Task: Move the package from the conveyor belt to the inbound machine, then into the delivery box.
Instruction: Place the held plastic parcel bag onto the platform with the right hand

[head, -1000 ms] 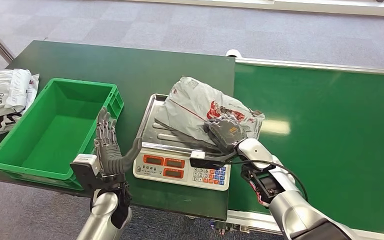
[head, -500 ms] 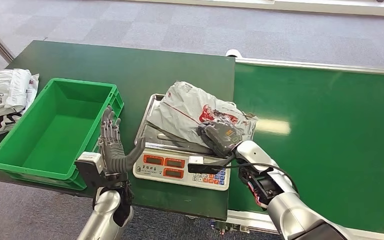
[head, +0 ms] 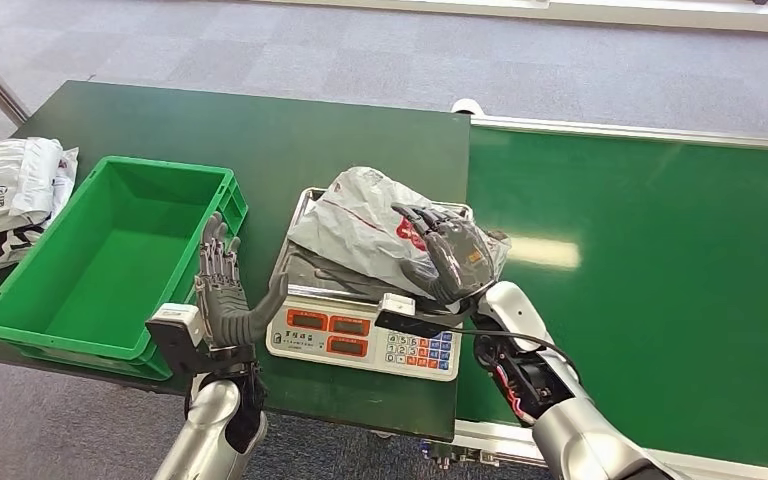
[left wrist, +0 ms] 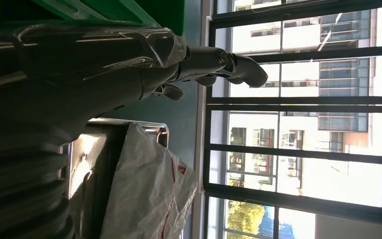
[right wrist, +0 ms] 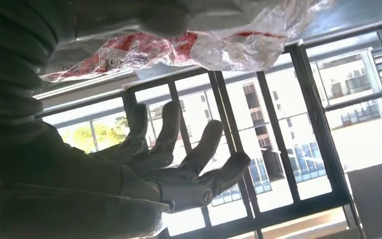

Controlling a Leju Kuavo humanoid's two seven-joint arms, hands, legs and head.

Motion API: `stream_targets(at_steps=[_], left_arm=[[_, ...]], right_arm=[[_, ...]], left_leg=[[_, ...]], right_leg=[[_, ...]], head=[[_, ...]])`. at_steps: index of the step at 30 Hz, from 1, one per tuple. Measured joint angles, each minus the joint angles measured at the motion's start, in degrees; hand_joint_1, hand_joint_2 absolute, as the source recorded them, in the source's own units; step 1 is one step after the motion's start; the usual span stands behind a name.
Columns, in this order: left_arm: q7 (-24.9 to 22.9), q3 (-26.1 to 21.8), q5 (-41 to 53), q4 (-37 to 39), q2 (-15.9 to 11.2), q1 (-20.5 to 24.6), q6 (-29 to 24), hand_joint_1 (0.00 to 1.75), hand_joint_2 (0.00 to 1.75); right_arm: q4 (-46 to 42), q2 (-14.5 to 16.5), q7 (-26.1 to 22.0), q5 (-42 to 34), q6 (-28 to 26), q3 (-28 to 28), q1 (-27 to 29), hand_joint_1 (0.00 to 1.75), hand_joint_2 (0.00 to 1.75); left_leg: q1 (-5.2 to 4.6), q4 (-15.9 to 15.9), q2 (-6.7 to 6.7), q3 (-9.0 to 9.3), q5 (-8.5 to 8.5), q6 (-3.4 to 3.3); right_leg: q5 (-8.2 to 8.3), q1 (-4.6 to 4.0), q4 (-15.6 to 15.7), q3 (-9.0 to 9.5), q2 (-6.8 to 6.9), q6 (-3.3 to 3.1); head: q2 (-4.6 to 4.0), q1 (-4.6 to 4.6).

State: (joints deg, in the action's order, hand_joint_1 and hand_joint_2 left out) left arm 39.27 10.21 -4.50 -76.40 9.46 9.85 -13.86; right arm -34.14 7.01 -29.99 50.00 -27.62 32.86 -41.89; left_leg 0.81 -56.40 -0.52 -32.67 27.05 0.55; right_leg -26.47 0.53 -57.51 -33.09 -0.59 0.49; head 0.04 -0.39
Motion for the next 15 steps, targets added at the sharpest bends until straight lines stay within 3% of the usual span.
stream_targets(at_steps=[15], left_arm=[[0.5, 0.0, -0.4, 0.0, -0.1, 0.0, -1.2, 0.00, 1.75]], right_arm=[[-11.3, -0.2, 0.2, -11.6, 6.7, -3.5, 5.2, 0.00, 1.75]], left_leg=[[0.00, 0.0, -0.01, 0.00, 0.00, 0.00]], right_leg=[[0.00, 0.00, 0.0, -0.01, 0.00, 0.00]], head=[[0.00, 0.00]])
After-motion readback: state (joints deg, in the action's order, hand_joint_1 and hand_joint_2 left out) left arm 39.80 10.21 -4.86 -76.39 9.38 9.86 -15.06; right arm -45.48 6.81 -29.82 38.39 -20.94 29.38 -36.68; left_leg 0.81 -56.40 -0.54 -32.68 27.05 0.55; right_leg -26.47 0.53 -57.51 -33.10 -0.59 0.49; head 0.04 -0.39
